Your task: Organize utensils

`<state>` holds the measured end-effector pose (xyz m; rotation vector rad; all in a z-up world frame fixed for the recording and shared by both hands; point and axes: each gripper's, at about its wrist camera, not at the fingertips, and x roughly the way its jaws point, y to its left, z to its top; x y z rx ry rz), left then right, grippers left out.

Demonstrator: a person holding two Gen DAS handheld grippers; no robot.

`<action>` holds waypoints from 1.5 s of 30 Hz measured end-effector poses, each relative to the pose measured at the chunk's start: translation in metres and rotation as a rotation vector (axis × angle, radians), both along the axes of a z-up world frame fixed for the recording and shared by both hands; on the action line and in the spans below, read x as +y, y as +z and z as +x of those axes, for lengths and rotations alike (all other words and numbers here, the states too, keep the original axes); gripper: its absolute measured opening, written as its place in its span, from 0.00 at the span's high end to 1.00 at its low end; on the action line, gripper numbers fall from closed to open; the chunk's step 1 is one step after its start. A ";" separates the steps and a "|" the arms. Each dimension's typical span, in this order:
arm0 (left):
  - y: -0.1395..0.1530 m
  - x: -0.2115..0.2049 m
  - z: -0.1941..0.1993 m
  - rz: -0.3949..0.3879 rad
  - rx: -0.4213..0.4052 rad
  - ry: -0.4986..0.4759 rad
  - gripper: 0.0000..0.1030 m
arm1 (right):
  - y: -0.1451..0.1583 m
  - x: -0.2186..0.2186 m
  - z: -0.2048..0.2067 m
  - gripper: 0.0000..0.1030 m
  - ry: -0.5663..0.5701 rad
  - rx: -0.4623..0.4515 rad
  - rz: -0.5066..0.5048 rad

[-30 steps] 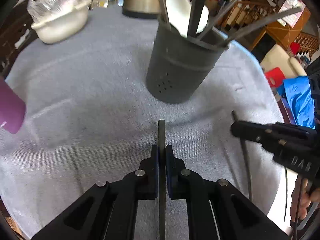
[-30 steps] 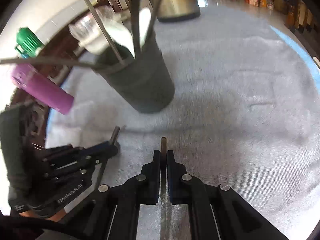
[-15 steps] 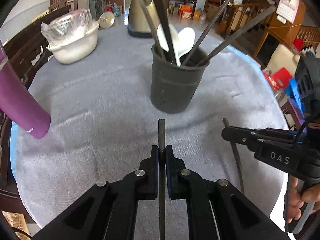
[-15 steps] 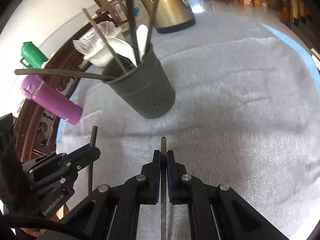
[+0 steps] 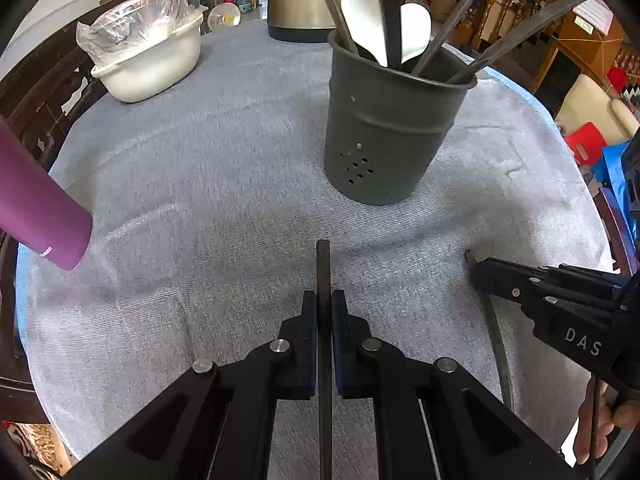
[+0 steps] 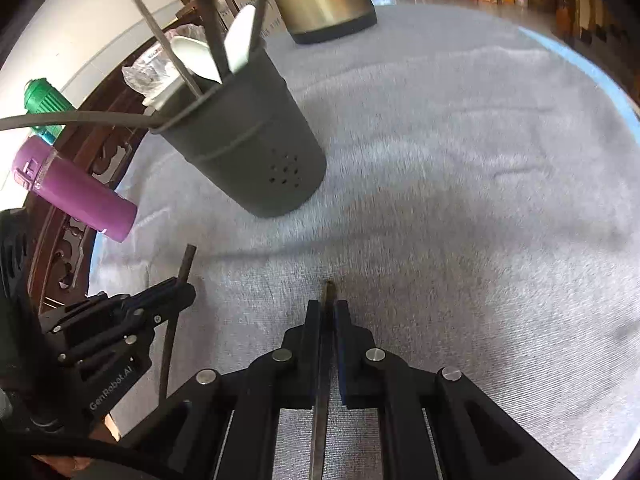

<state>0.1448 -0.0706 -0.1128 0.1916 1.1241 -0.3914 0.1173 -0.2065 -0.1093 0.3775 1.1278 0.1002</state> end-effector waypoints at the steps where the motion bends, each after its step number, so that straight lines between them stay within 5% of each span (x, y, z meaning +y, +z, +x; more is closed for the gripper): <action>1: -0.001 0.001 0.001 0.001 0.004 0.002 0.93 | 0.000 -0.001 0.000 0.91 -0.004 -0.001 0.006; 8: -0.010 0.003 0.008 -0.015 0.048 0.006 0.89 | -0.001 -0.004 0.002 0.91 -0.006 0.018 0.024; 13: -0.015 0.007 0.015 -0.034 0.056 0.007 0.60 | -0.001 -0.005 0.006 0.91 -0.009 0.050 0.039; 27: -0.023 0.033 0.008 -0.062 0.060 -0.025 0.54 | -0.001 0.005 0.011 0.90 -0.011 0.076 -0.005; 45: -0.025 0.016 0.010 0.002 0.049 -0.048 0.48 | -0.002 0.012 0.015 0.90 -0.003 0.066 -0.031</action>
